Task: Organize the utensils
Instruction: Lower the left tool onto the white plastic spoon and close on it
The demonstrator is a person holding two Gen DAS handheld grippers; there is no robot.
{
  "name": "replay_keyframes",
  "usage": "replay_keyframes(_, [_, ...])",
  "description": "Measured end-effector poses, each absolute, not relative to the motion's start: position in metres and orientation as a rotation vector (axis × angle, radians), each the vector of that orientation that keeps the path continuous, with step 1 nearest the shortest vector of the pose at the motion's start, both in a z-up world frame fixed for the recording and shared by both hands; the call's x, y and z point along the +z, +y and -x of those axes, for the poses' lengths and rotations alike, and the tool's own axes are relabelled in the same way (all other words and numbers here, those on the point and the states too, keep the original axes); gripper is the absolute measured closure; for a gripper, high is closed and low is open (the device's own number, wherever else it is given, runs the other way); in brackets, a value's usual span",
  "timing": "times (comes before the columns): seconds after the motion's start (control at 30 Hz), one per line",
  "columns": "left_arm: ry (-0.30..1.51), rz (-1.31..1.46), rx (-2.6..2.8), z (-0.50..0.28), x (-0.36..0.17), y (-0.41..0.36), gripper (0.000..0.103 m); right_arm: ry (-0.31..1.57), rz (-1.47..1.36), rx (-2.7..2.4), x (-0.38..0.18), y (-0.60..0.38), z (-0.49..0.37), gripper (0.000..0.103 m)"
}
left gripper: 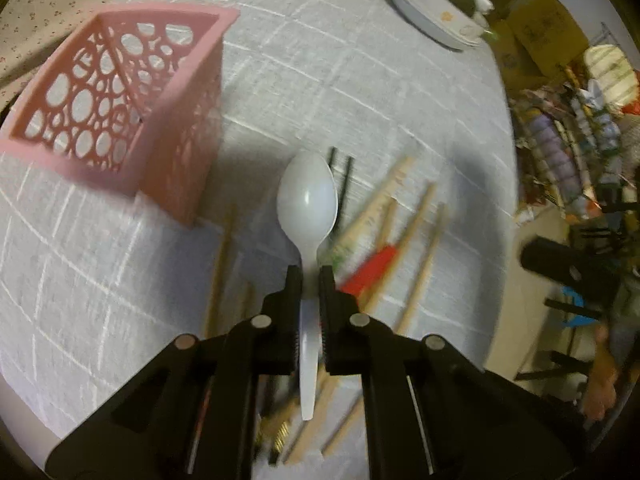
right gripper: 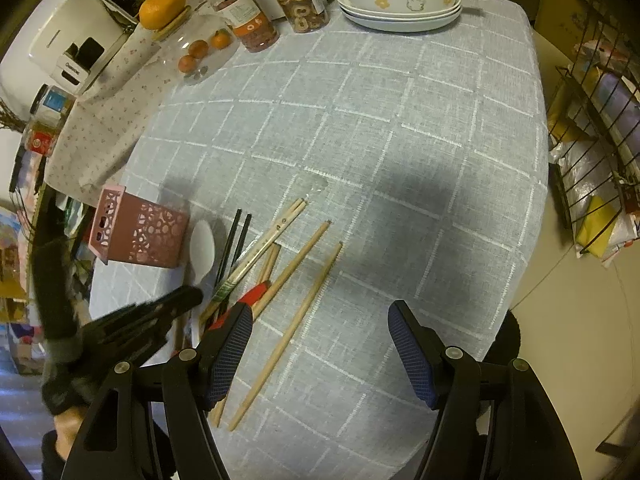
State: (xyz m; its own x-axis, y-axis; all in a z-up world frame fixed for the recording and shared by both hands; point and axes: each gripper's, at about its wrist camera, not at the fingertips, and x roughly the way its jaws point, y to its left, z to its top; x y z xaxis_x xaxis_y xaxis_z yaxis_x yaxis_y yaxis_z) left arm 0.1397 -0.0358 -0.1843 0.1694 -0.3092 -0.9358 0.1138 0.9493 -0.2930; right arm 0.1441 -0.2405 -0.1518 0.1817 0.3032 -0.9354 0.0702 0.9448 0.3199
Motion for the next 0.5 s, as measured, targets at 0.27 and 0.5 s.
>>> replay_keyframes(0.27, [1.423, 0.124, -0.359, -0.091, -0.181, -0.020, 0.093, 1.396, -0.312, 0.170, -0.154, -0.241, -0.140, 0.032])
replay_keyframes(0.5, [1.439, 0.129, -0.363, -0.097, -0.184, -0.009, 0.057, 1.407, -0.316, 0.174, -0.158, -0.241, -0.136, 0.032])
